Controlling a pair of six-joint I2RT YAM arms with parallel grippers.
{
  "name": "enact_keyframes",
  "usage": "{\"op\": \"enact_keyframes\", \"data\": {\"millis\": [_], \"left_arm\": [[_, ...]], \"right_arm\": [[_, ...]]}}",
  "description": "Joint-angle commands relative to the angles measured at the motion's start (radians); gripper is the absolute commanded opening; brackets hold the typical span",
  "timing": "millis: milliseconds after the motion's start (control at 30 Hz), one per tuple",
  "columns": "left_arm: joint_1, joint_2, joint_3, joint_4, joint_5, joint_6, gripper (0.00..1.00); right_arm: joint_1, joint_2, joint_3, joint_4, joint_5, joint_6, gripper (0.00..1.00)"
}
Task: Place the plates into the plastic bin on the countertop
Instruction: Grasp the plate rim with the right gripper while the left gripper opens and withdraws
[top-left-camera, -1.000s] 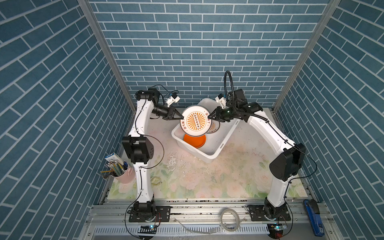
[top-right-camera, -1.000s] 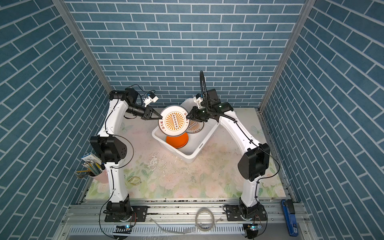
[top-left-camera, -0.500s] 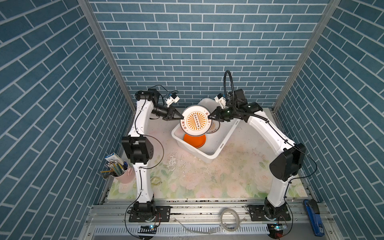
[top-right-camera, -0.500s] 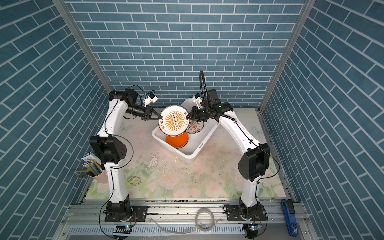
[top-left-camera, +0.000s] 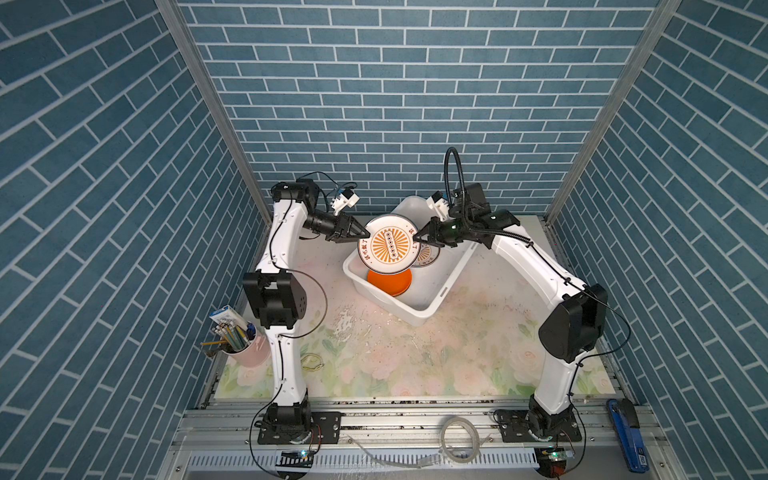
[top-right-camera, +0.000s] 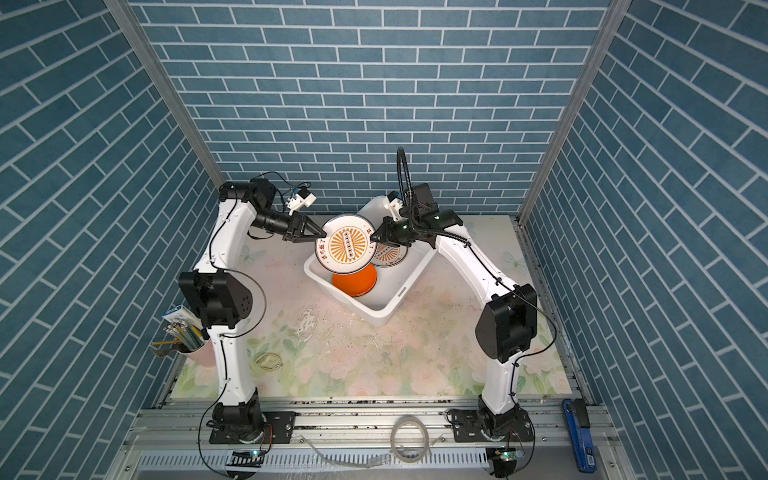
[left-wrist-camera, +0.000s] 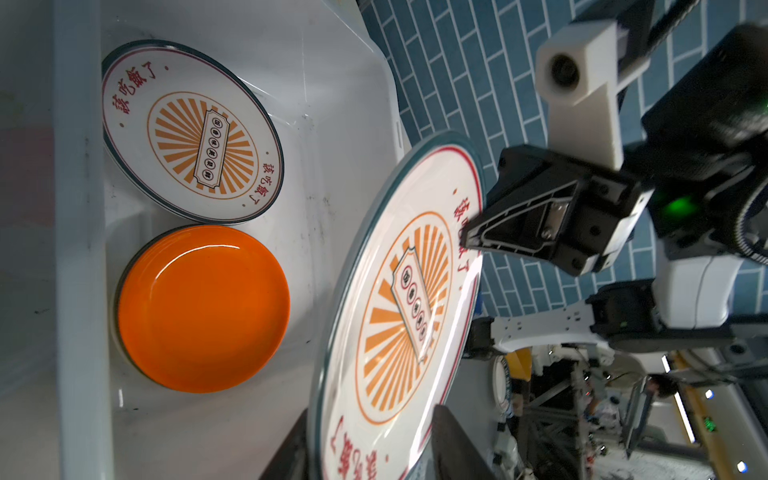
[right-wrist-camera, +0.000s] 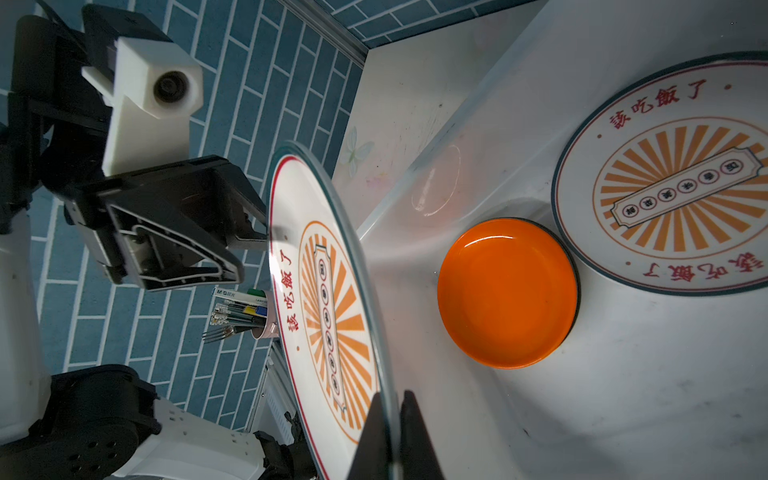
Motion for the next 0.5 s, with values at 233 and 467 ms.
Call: {"op": "enact_keyframes", "data": {"millis": [233, 467], "left_arm": [[0.016, -0.098, 0.045, -0.017, -0.194, 0.032, 0.66], [0.031, -0.152, 0.202, 0.019, -0.420, 0.114, 0.67]], "right_arm": [[-0.103, -0.056, -0.087, 0.148, 0.044, 0.101, 0.00], [-0.165, -0.012, -0.118, 0.226, 0.107, 0.133, 0.00]]}}
